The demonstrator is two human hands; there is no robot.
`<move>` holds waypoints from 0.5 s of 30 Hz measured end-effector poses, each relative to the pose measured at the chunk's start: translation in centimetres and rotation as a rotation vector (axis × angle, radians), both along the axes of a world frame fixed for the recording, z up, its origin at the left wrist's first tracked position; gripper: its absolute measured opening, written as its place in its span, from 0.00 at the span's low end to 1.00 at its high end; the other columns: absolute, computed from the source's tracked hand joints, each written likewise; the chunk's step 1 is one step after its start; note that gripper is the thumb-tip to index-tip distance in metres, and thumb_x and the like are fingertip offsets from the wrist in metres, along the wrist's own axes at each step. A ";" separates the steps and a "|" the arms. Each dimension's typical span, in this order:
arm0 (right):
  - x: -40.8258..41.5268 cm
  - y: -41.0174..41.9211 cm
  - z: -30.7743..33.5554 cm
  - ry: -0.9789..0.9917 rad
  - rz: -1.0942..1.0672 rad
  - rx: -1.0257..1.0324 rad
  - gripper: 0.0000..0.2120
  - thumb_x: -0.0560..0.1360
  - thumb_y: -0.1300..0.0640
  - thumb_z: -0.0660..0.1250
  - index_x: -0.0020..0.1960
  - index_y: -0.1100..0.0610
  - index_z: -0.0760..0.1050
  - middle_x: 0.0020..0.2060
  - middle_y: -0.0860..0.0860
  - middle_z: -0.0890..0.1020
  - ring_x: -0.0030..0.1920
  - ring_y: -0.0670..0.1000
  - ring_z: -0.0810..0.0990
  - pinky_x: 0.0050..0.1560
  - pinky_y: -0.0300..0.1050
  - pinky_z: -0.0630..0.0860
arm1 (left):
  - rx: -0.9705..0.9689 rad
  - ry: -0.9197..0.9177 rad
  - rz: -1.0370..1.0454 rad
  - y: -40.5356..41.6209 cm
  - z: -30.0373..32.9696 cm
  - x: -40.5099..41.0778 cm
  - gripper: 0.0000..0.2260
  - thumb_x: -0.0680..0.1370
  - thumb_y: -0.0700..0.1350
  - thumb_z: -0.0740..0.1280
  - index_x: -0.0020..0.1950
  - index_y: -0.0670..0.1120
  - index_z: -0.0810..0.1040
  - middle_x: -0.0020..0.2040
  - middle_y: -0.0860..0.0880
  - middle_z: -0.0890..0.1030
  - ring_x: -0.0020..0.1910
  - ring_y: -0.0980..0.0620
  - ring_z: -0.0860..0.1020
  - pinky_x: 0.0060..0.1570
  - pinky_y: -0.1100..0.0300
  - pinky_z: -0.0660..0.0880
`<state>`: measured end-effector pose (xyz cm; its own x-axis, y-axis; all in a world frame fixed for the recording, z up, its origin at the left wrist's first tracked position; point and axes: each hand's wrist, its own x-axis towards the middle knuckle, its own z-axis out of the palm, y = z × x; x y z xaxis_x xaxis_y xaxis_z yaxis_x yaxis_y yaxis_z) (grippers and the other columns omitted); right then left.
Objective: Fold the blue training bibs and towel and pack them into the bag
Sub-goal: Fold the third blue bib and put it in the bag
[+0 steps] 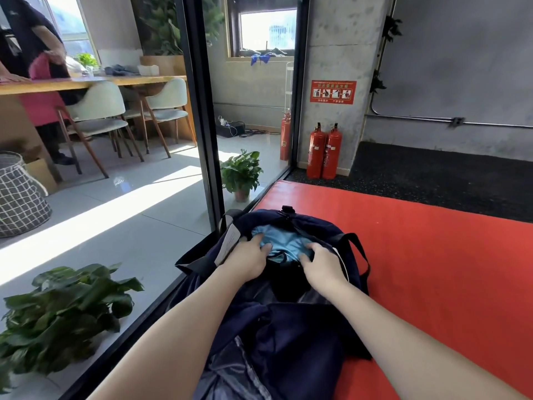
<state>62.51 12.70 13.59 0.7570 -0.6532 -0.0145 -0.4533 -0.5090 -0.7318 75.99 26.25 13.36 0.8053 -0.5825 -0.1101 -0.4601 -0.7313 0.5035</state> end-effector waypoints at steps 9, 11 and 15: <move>-2.9 1.0 2.5 0.038 0.085 -0.020 0.23 0.79 0.47 0.64 0.71 0.55 0.71 0.67 0.54 0.74 0.64 0.53 0.75 0.60 0.43 0.69 | 0.099 -0.089 0.045 1.1 1.6 -2.2 0.31 0.82 0.64 0.54 0.79 0.47 0.60 0.71 0.36 0.72 0.69 0.36 0.71 0.67 0.44 0.70; -4.6 1.3 3.5 -0.006 0.115 0.001 0.22 0.79 0.48 0.65 0.70 0.55 0.72 0.67 0.53 0.73 0.60 0.51 0.75 0.58 0.40 0.68 | 0.115 -0.121 0.048 1.2 2.7 -4.0 0.27 0.82 0.63 0.54 0.76 0.47 0.64 0.70 0.38 0.72 0.67 0.37 0.72 0.64 0.43 0.71; -9.1 0.9 5.9 -0.071 0.100 -0.001 0.21 0.78 0.51 0.68 0.69 0.56 0.72 0.61 0.51 0.77 0.62 0.52 0.77 0.58 0.40 0.69 | 0.141 -0.234 0.038 0.5 5.6 -9.3 0.24 0.82 0.62 0.56 0.72 0.48 0.69 0.69 0.43 0.73 0.67 0.41 0.73 0.63 0.43 0.70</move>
<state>53.38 13.65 19.54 0.8175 -0.5745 0.0419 -0.3476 -0.5500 -0.7593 66.70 26.75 19.00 0.8392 -0.5439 0.0036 -0.5231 -0.8053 0.2791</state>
